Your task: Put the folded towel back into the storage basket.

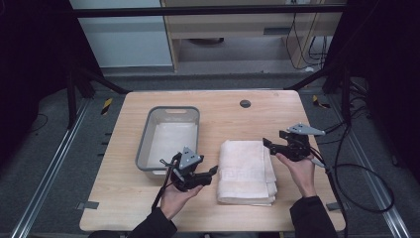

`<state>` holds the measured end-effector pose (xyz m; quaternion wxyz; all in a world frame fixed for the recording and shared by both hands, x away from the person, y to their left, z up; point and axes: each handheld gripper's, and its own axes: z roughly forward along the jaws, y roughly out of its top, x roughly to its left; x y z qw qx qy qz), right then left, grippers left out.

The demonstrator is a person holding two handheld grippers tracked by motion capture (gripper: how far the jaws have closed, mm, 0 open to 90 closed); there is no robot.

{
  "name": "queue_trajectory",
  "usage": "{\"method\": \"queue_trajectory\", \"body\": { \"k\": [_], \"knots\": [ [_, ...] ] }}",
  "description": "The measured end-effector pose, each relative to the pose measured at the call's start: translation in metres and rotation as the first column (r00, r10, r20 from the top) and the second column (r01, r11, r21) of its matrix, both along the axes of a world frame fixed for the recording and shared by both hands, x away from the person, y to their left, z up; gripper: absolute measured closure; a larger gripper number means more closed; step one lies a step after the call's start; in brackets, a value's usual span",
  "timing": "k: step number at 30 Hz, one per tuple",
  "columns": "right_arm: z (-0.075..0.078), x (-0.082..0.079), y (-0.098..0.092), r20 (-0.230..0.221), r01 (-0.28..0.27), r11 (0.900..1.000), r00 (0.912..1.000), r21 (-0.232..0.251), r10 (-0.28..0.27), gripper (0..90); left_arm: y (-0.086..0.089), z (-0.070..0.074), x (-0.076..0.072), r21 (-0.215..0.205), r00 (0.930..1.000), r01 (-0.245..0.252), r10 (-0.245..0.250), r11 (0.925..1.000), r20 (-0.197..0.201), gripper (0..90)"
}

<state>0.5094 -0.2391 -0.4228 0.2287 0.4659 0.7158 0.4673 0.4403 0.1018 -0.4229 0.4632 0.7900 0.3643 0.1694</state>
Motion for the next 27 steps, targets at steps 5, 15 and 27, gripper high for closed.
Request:
{"method": "queue_trajectory", "body": {
  "k": [5, 15, 27],
  "knots": [
    [-0.006, 0.002, 0.005, -0.027, -0.004, 1.0, 0.9996, -0.021, 0.004, 26.2, -0.005, -0.007, -0.001, 0.015, 0.9998, 0.011, -0.011, 0.9998, -0.018, 36.4],
    [-0.016, 0.005, 0.011, -0.061, -0.028, 0.999, 0.9978, -0.028, 0.026, 27.1, -0.017, -0.02, -0.004, 0.039, 0.9982, 0.037, -0.035, 0.9986, -0.049, 34.9],
    [-0.033, 0.009, 0.01, -0.119, -0.028, 0.999, 0.9927, -0.047, 0.022, 27.1, -0.028, -0.032, -0.005, 0.07, 0.9963, 0.048, -0.043, 0.9964, -0.074, 32.0]
  ]
}}
